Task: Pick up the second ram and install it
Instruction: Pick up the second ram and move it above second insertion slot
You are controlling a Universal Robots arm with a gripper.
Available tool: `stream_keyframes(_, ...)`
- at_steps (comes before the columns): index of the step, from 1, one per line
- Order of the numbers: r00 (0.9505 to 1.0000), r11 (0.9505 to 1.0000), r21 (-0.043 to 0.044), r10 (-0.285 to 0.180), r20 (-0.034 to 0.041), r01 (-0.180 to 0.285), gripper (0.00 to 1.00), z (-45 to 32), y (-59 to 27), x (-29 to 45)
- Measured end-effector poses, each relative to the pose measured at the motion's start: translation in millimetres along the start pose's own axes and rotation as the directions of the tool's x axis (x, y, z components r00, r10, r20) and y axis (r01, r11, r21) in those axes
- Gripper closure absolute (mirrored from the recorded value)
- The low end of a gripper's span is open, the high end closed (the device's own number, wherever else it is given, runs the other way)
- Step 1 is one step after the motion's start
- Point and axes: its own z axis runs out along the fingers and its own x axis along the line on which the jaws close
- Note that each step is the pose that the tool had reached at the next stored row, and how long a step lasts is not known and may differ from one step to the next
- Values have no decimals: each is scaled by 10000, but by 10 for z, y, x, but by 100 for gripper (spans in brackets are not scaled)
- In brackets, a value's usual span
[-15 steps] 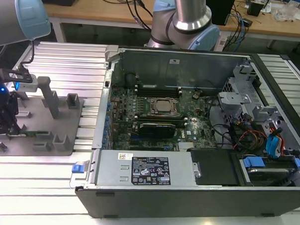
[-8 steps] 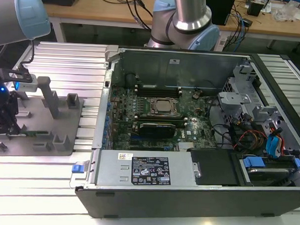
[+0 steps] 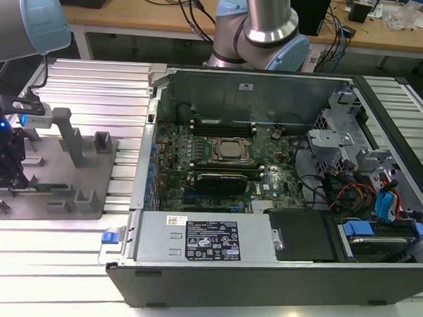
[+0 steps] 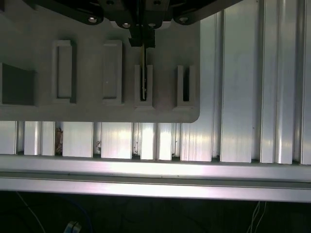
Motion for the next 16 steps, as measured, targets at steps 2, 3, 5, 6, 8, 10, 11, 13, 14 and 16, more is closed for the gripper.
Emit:
stream_keyframes(2,10000,10000,-4,0,-3,0,91,-16,1,0)
stream_keyframes(3,10000,10000,-2,1,-1,-1,91,-33,1,0)
stream_keyframes(5,10000,10000,0,1,-1,-1,91,-111,1,-1)
stream_keyframes(6,10000,10000,0,0,0,0,91,-137,2,-2)
stream_keyframes(8,10000,10000,1,0,0,0,91,-195,2,-3)
stream_keyframes(10,10000,10000,0,0,0,0,91,-256,3,-3)
stream_keyframes(11,10000,10000,1,0,0,0,91,-308,3,-4)
stream_keyframes(13,10000,10000,0,0,-1,0,91,-383,4,-5)
stream_keyframes(14,10000,10000,0,1,0,-1,91,-451,5,-6)
stream_keyframes(16,10000,10000,1,0,0,0,91,-567,6,-7)
